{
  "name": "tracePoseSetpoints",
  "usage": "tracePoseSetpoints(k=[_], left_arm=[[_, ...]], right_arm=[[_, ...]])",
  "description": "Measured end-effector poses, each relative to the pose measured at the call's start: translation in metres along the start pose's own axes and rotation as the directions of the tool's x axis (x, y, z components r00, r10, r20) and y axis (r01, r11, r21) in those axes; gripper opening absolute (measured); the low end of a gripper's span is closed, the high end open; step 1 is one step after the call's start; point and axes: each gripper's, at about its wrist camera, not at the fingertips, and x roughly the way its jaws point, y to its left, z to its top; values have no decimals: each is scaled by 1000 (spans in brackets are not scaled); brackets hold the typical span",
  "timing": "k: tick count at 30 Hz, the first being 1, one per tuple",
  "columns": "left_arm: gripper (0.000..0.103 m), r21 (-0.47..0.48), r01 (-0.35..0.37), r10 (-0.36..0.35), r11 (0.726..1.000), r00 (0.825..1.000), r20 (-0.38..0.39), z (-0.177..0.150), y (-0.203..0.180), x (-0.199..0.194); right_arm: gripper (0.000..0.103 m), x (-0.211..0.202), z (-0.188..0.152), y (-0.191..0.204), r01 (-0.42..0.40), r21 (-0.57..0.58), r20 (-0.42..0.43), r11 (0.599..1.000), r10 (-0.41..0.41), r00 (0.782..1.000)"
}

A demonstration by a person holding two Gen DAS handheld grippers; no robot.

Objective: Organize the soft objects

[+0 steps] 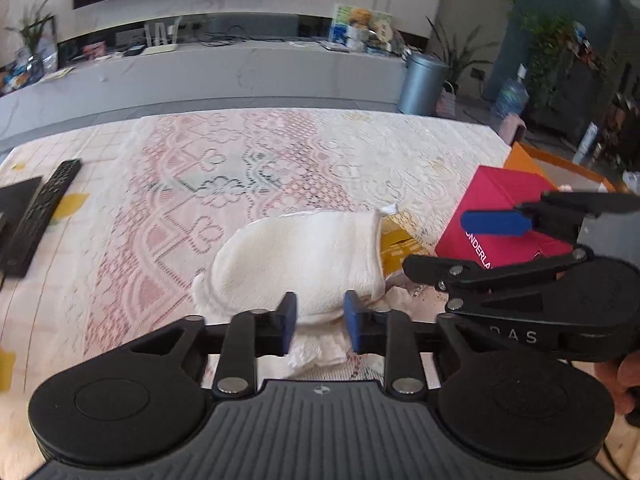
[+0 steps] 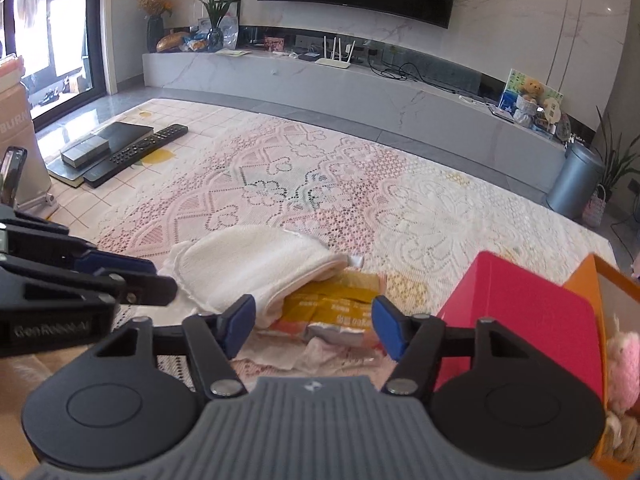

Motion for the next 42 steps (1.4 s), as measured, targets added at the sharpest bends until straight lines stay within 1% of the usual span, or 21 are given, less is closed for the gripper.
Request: tracePoseSetpoints(k=[1, 3, 4, 6, 8, 11, 13, 17, 18, 19, 20, 22, 25, 28, 32, 35, 37, 40, 41, 42], left_arm=[[46, 33, -4, 5, 999, 1000, -4, 2, -4, 5], [51, 94, -5, 5, 996, 1000, -4, 5, -12, 15], [58, 117, 5, -4, 993, 1000, -6, 6, -15, 19], [64, 153, 33, -31, 988, 999, -17, 7, -20, 27], [65, 186, 49, -44, 981, 998, -35, 6, -25, 36], [67, 242, 42, -30, 969, 998, -53, 4, -34, 49], [67, 240, 21, -6, 971, 998, -64, 4, -35, 58], [65, 175, 22, -7, 984, 996, -88, 3, -23, 65], [61, 157, 20, -5, 987, 996, -93, 3, -19, 66], [54, 139, 21, -8, 990, 995, -95, 2, -16, 66], [52, 120, 26, -15, 992, 996, -93, 2, -14, 64], [38, 97, 19, -11, 995, 997, -82, 3, -12, 61], [28, 68, 5, 0, 998, 998, -70, 3, -9, 57], [21, 41, -18, 20, 999, 999, -39, 2, -6, 49], [19, -18, -44, 44, 999, 999, 11, 1, 1, 29], [19, -97, -77, 82, 992, 996, 44, 1, 13, 12], [19, -165, -83, 91, 983, 995, 38, 0, 25, 6], [19, -255, -94, 98, 962, 995, 3, -7, 40, 7], [19, -278, -93, 95, 956, 995, -6, -8, 45, 8], [19, -294, -93, 93, 951, 996, -11, -9, 48, 9]], right_arm=[[57, 2, 3, -2, 12, -10, -6, 1000, -12, 1000], [54, 5, 7, -10, 31, -17, -12, 999, -31, 999], [53, 6, 8, -14, 39, -16, -12, 999, -39, 999], [53, 6, 10, -23, 49, -3, -13, 999, -49, 999], [54, 8, 11, -32, 58, 18, -17, 998, -58, 998], [54, 11, 11, -38, 61, 42, -22, 997, -60, 998], [54, 13, 10, -38, 59, 46, -28, 997, -58, 998], [55, 15, 8, -36, 52, 44, -30, 998, -51, 998], [55, 16, 8, -36, 52, 45, -32, 998, -51, 998], [55, 17, 8, -36, 52, 47, -33, 998, -50, 998], [55, 18, 8, -35, 52, 50, -35, 997, -50, 998], [55, 17, 7, -35, 49, 53, -34, 997, -48, 998], [58, 16, 6, -33, 48, 52, -31, 997, -46, 998], [59, 14, 5, -31, 46, 49, -28, 998, -45, 999], [59, 11, 5, -29, 38, 47, -18, 998, -37, 999], [59, 11, 6, -24, 21, 27, -5, 999, -21, 1000], [59, 12, 8, -19, 6, 6, 0, 1000, -6, 1000], [59, 18, 8, -10, -22, -14, -3, 1000, 22, 1000], [60, 21, 8, -8, -34, -15, -9, 999, 34, 999], [65, 25, 8, -5, -43, -11, -18, 999, 43, 999]])
